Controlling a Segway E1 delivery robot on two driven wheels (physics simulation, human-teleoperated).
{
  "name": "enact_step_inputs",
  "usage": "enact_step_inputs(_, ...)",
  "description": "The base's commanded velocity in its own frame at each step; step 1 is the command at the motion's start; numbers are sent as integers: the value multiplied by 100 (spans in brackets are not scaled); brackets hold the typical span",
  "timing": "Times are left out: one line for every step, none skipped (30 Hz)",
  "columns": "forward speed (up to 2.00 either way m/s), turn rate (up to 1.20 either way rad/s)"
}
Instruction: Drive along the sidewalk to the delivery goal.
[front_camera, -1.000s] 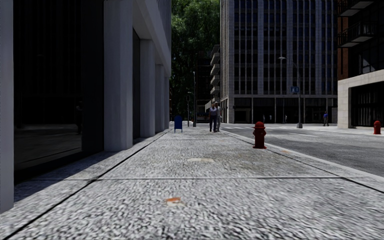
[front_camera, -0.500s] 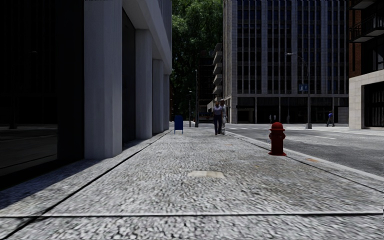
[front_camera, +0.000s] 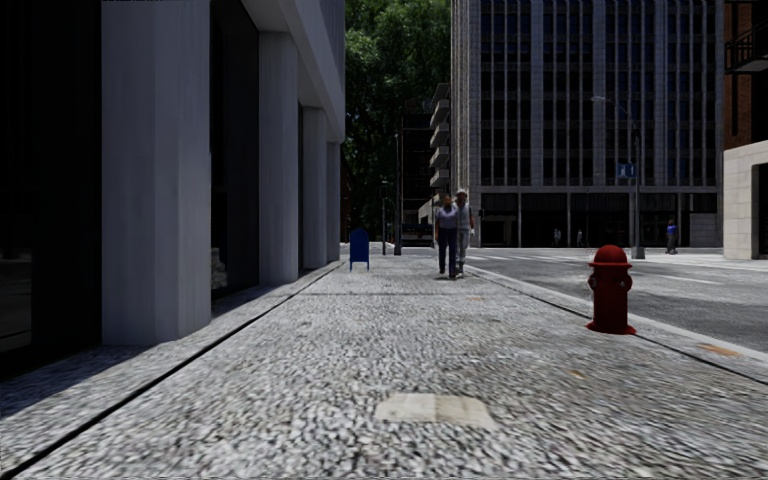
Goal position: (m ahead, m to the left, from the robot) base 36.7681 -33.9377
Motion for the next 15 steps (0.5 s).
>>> enact_step_inputs(200,0)
enact_step_inputs(200,0)
enact_step_inputs(200,0)
enact_step_inputs(200,0)
enact_step_inputs(200,0)
enact_step_inputs(200,0)
enact_step_inputs(200,0)
enact_step_inputs(200,0)
enact_step_inputs(200,0)
enact_step_inputs(200,0)
enact_step_inputs(200,0)
enact_step_inputs(200,0)
enact_step_inputs(200,0)
enact_step_inputs(200,0)
enact_step_inputs(200,0)
